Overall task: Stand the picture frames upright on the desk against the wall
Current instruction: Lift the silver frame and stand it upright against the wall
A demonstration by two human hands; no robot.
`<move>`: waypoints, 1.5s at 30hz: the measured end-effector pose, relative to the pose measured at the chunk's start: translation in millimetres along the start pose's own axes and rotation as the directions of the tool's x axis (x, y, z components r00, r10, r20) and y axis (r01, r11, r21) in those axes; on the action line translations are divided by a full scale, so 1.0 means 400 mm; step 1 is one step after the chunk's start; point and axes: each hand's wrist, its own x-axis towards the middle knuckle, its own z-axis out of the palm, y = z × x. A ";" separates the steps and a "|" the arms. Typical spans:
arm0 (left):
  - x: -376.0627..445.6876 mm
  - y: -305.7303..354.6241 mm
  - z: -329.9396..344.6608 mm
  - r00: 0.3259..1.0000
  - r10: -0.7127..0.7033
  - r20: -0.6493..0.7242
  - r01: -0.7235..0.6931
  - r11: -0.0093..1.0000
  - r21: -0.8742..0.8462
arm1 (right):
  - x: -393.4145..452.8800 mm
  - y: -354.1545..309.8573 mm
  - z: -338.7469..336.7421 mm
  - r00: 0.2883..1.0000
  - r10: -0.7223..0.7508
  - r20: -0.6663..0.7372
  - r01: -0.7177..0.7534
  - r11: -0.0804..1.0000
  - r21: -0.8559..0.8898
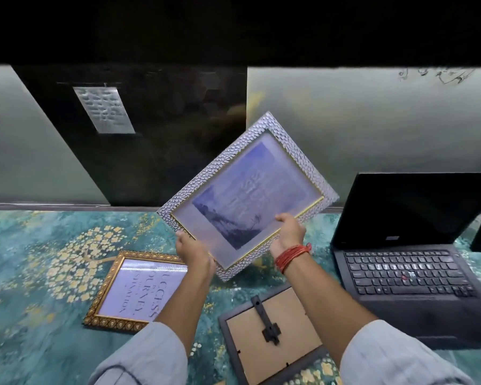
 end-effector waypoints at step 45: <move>0.009 0.024 0.216 0.573 0.426 0.700 -0.809 0.430 0.401 | 0.283 -0.185 -0.048 0.685 -0.682 0.258 0.694 0.502 -0.516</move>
